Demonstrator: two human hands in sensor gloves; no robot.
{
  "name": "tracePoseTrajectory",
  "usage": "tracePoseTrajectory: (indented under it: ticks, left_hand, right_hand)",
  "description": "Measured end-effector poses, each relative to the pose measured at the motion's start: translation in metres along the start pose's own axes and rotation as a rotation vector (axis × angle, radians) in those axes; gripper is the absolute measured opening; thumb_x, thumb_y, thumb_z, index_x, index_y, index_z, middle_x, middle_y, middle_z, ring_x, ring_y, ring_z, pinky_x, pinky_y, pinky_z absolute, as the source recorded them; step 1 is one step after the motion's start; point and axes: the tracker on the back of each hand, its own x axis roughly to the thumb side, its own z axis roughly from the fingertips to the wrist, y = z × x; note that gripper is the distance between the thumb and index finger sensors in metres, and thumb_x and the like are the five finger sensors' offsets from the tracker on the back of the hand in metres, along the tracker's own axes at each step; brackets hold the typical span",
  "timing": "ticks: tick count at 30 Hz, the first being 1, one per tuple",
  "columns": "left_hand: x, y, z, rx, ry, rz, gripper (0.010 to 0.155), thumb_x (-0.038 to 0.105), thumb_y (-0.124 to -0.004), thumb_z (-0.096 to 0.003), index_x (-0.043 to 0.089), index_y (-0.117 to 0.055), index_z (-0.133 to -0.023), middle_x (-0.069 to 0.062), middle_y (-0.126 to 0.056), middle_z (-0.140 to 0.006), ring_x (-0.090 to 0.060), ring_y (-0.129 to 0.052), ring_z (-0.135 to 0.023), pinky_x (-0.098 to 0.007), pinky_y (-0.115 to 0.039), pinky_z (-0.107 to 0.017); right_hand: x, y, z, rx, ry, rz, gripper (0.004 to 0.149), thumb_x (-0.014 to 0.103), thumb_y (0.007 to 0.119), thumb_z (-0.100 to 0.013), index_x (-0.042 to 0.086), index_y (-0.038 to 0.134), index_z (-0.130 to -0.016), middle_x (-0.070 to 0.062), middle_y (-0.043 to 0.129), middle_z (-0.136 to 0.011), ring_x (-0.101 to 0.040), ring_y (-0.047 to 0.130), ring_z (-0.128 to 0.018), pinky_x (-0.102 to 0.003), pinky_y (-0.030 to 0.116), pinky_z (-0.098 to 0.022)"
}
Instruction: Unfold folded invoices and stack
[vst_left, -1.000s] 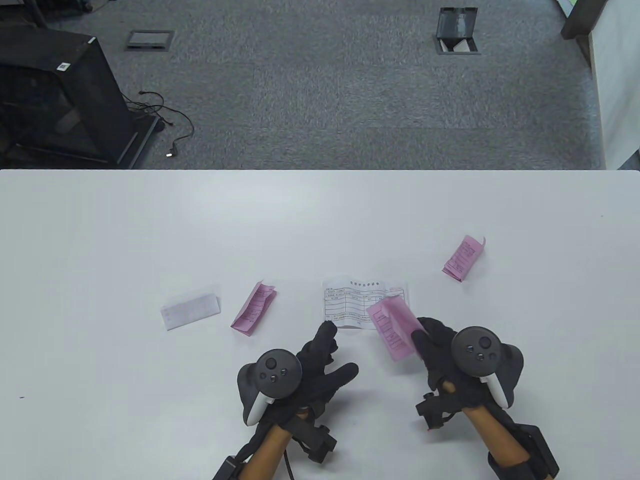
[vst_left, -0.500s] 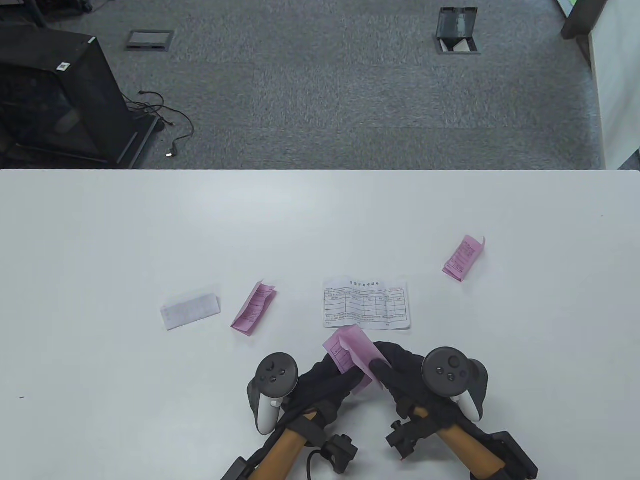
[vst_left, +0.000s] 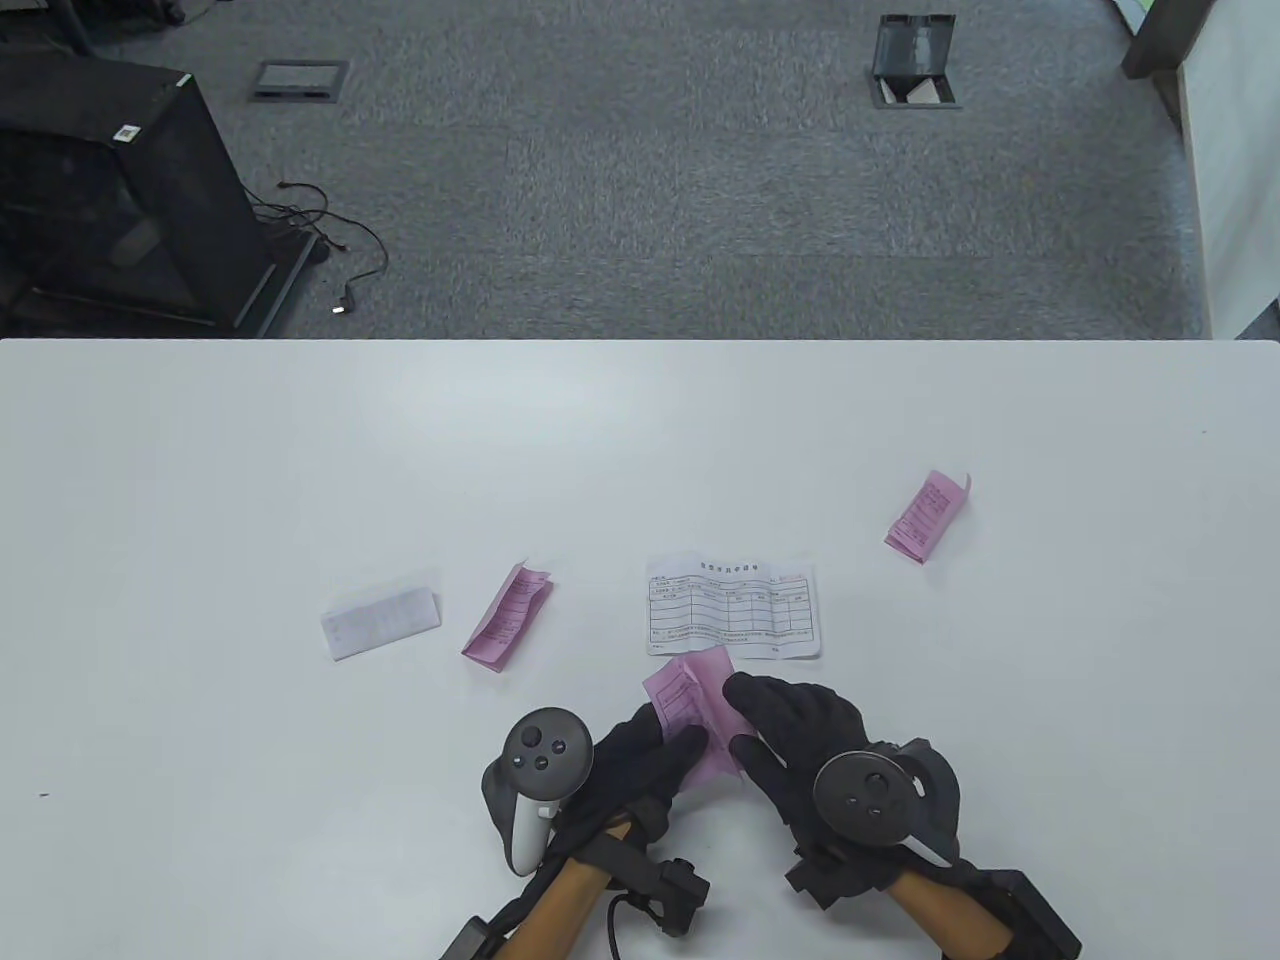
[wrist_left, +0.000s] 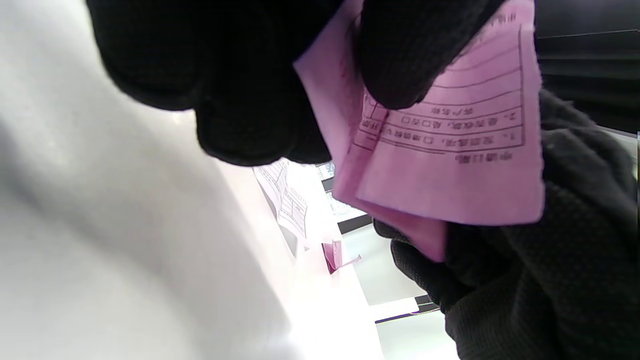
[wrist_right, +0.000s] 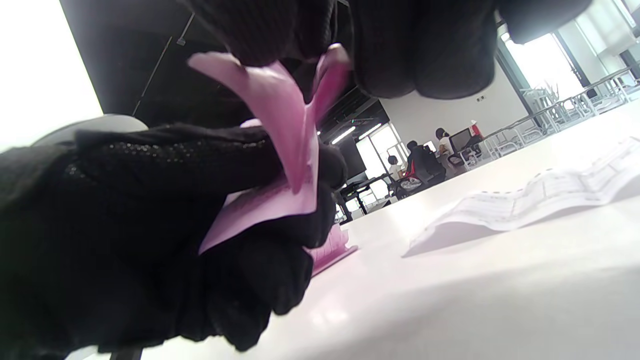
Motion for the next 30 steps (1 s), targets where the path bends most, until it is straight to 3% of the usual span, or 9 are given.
tracePoseTrajectory:
  ticks: [7, 15, 19, 23, 30]
  left_hand:
    - [0.004, 0.000, 0.003, 0.019, -0.035, -0.067, 0.046, 0.033, -0.083, -0.0522, 0.017, -0.077, -0.095, -0.011, -0.099, -0.075, -0.030, -0.098, -0.060, -0.045, -0.083, -0.045]
    - [0.011, -0.004, 0.006, 0.037, -0.092, -0.189, 0.046, 0.032, -0.083, -0.0522, 0.017, -0.077, -0.095, -0.011, -0.099, -0.077, -0.031, -0.097, -0.062, -0.046, -0.082, -0.047]
    - [0.011, -0.007, 0.005, 0.025, -0.097, -0.203, 0.046, 0.032, -0.083, -0.0523, 0.017, -0.077, -0.095, -0.011, -0.099, -0.077, -0.031, -0.097, -0.062, -0.046, -0.082, -0.047]
    - [0.011, -0.007, 0.005, 0.024, -0.089, -0.184, 0.045, 0.032, -0.083, -0.0523, 0.018, -0.078, -0.094, -0.011, -0.099, -0.076, -0.031, -0.098, -0.062, -0.046, -0.083, -0.046]
    - [0.004, 0.011, 0.003, 0.062, -0.023, -0.068, 0.044, 0.027, -0.083, -0.0516, 0.018, -0.078, -0.094, -0.010, -0.100, -0.075, -0.030, -0.098, -0.061, -0.045, -0.083, -0.046]
  right_hand:
    - [-0.008, 0.004, -0.001, 0.069, 0.069, -0.098, 0.061, 0.055, 0.053, -0.049, 0.022, 0.065, -0.099, -0.015, 0.076, -0.095, -0.043, 0.080, -0.081, -0.064, 0.058, -0.064]
    - [-0.018, 0.013, -0.001, 0.144, 0.188, -0.225, 0.070, 0.065, 0.056, -0.044, 0.020, 0.065, -0.098, -0.017, 0.074, -0.097, -0.045, 0.077, -0.083, -0.065, 0.057, -0.064]
    - [-0.022, 0.017, -0.001, 0.143, 0.243, -0.250, 0.056, 0.054, 0.065, -0.048, 0.020, 0.069, -0.093, -0.015, 0.077, -0.094, -0.044, 0.079, -0.081, -0.064, 0.059, -0.063]
    - [-0.026, 0.014, -0.002, 0.111, 0.268, -0.246, 0.042, 0.042, 0.067, -0.050, 0.021, 0.075, -0.085, -0.012, 0.081, -0.090, -0.041, 0.083, -0.078, -0.062, 0.061, -0.063]
    - [-0.041, -0.001, -0.004, 0.062, 0.325, -0.280, 0.039, 0.040, 0.068, -0.049, 0.020, 0.076, -0.082, -0.011, 0.082, -0.089, -0.041, 0.083, -0.078, -0.062, 0.061, -0.062]
